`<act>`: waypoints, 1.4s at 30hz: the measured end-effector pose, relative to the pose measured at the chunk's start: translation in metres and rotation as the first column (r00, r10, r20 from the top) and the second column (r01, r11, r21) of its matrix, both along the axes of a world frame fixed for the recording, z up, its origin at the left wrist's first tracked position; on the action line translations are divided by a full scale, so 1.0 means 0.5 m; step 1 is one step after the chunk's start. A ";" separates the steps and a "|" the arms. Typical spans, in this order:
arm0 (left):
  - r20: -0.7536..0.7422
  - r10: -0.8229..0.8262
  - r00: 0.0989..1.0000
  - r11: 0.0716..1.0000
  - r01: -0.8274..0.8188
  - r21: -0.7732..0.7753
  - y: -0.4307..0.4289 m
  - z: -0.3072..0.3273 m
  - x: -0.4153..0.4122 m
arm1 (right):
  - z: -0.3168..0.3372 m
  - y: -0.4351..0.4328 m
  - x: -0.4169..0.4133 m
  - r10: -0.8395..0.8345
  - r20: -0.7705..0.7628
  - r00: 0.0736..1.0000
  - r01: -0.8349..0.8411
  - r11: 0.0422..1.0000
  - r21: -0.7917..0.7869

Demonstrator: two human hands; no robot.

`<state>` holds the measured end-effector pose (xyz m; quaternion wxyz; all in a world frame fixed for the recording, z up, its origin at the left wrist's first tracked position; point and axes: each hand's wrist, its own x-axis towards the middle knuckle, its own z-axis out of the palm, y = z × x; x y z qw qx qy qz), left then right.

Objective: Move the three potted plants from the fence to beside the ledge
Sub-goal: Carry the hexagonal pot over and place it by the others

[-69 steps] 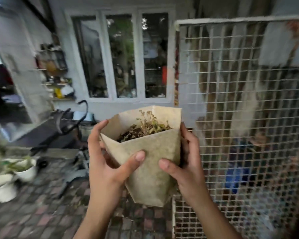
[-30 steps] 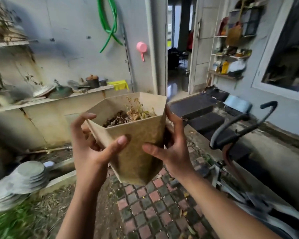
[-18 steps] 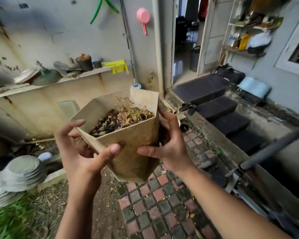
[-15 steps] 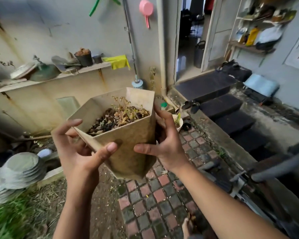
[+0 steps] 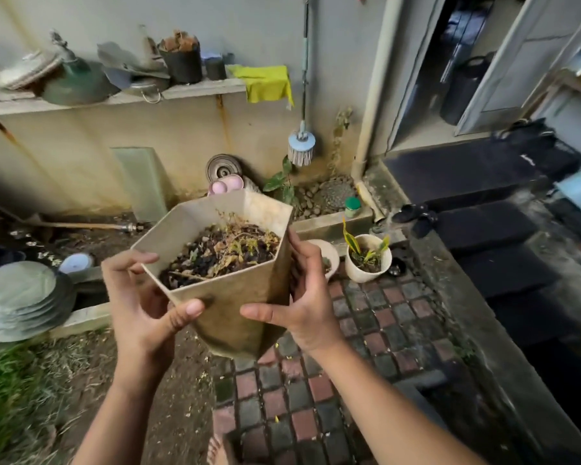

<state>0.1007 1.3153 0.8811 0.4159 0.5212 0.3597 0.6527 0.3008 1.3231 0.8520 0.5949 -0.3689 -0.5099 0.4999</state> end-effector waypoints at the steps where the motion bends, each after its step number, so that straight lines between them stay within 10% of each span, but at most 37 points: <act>1: 0.006 0.012 1.000 1.000 -0.012 0.002 0.039 -0.025 -0.010 | -0.022 0.041 -0.009 0.008 0.019 1.000 -0.008 1.000 -0.011; 28: -0.132 -0.247 0.960 0.955 0.218 -0.204 0.763 -1.376 -0.134 | -1.387 0.723 -0.120 -0.095 -0.261 0.961 0.053 0.985 -0.166; 42: -0.409 -0.084 0.909 0.995 0.054 -0.084 0.807 -1.634 -0.144 | -1.655 0.802 -0.111 -0.103 -0.341 0.935 0.031 0.977 -0.210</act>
